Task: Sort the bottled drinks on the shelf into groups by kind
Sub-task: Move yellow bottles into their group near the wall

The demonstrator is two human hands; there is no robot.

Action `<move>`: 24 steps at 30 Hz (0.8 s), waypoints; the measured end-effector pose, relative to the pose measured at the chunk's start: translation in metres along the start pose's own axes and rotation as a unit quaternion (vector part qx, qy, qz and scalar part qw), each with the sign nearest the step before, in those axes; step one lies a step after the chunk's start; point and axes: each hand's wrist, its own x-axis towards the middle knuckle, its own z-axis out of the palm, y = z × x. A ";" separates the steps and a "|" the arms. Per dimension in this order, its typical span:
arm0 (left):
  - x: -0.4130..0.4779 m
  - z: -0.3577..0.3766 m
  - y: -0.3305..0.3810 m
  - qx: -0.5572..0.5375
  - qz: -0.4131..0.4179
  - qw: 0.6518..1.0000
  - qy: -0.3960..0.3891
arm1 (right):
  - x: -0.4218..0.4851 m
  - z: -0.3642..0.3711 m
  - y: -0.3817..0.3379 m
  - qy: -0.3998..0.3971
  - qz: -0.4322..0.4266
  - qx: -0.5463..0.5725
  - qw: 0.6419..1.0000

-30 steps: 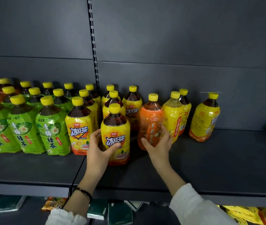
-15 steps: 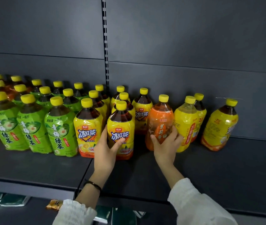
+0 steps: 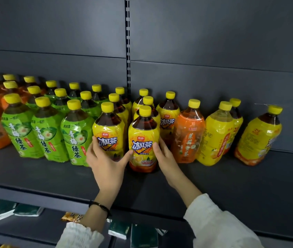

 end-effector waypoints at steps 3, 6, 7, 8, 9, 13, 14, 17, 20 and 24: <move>-0.002 0.001 0.001 -0.003 0.004 1.000 -0.012 | 0.000 0.006 0.001 -0.012 0.017 -0.004 1.000; -0.003 0.001 -0.001 -0.010 0.007 1.000 -0.016 | 0.001 0.007 -0.002 -0.020 0.012 -0.011 1.000; -0.003 0.001 -0.001 -0.014 0.007 1.000 -0.017 | 0.001 0.007 -0.003 -0.026 0.011 -0.015 1.000; -0.003 0.000 -0.001 -0.018 0.007 1.000 -0.019 | 0.001 0.006 -0.004 -0.031 0.011 -0.017 0.999; -0.003 0.000 -0.001 -0.026 0.007 0.999 -0.021 | 0.000 0.006 -0.006 -0.037 0.014 -0.018 0.999; -0.009 0.001 0.002 -0.077 0.010 0.997 -0.010 | -0.003 0.004 -0.010 -0.040 0.024 -0.021 0.999; -0.012 0.001 0.005 -0.081 0.018 0.997 0.001 | -0.005 0.002 -0.010 -0.025 0.018 -0.017 0.999; -0.018 0.006 0.017 -0.069 0.051 0.996 0.032 | -0.010 -0.013 -0.004 0.045 0.001 -0.011 0.999; -0.015 0.015 0.028 -0.058 0.061 0.995 0.048 | -0.019 -0.043 0.009 0.155 -0.011 0.004 0.988; -0.012 0.018 0.028 -0.070 0.073 0.993 0.053 | -0.043 -0.097 0.029 0.325 -0.012 0.030 0.945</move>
